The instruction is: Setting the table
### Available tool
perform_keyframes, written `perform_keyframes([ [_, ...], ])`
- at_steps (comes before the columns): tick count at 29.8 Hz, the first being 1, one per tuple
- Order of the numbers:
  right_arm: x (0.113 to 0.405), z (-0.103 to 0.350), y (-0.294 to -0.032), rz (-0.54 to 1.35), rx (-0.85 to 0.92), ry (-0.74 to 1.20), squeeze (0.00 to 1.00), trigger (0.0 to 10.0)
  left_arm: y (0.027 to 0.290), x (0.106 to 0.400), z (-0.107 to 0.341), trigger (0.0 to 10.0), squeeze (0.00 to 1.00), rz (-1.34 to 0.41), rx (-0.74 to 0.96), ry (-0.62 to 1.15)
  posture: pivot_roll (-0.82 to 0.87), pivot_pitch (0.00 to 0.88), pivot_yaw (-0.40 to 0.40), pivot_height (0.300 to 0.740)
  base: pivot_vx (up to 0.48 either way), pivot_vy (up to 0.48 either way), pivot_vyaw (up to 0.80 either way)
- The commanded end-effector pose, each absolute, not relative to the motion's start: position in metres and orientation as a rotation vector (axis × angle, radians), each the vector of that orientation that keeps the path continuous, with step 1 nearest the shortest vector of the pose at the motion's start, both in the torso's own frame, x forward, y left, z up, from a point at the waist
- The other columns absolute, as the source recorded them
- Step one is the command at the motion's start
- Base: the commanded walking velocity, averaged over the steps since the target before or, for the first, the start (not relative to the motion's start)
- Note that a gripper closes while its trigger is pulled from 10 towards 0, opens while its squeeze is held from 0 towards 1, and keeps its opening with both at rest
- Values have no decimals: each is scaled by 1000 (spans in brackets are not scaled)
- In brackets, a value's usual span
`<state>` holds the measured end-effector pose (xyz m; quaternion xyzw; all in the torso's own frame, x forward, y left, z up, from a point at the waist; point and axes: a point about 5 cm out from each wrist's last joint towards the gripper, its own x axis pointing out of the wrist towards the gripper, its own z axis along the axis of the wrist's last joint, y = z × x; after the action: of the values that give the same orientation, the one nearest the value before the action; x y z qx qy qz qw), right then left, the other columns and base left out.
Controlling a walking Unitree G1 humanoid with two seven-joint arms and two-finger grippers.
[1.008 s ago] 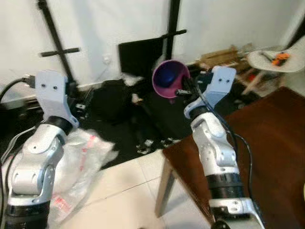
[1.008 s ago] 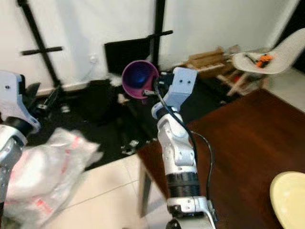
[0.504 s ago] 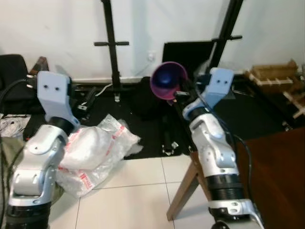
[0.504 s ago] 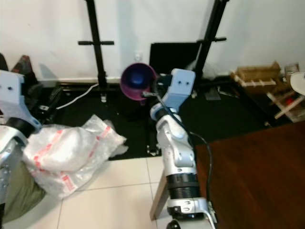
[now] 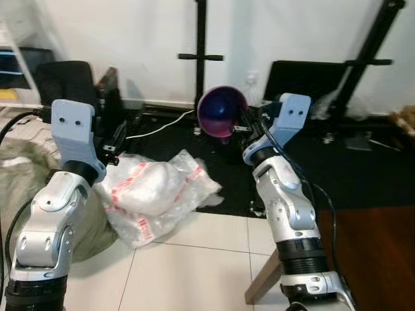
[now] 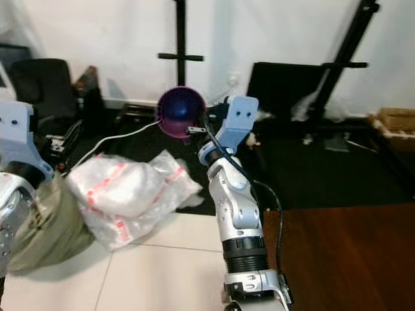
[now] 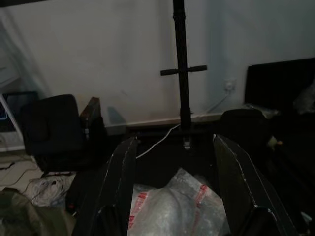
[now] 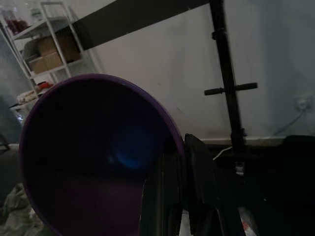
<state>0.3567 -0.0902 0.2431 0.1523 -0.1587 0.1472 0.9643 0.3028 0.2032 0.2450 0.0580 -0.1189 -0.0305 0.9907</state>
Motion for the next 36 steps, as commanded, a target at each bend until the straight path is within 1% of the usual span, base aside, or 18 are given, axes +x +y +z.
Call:
perform_keyframes([
  [1,355,243,-89,314,324,-321,0,10000,207,303,237,10000,0,-40,119,-198,104,23,50,740,0,0,756],
  [21,351,245,-79,400,332,-328,0,10000,209,306,233,10000,0,-1,134,-166,103,15,47,740,0,0,756],
  [36,348,244,-77,431,329,-321,0,10000,221,308,232,10000,0,98,121,-150,102,25,45,740,0,0,756],
])
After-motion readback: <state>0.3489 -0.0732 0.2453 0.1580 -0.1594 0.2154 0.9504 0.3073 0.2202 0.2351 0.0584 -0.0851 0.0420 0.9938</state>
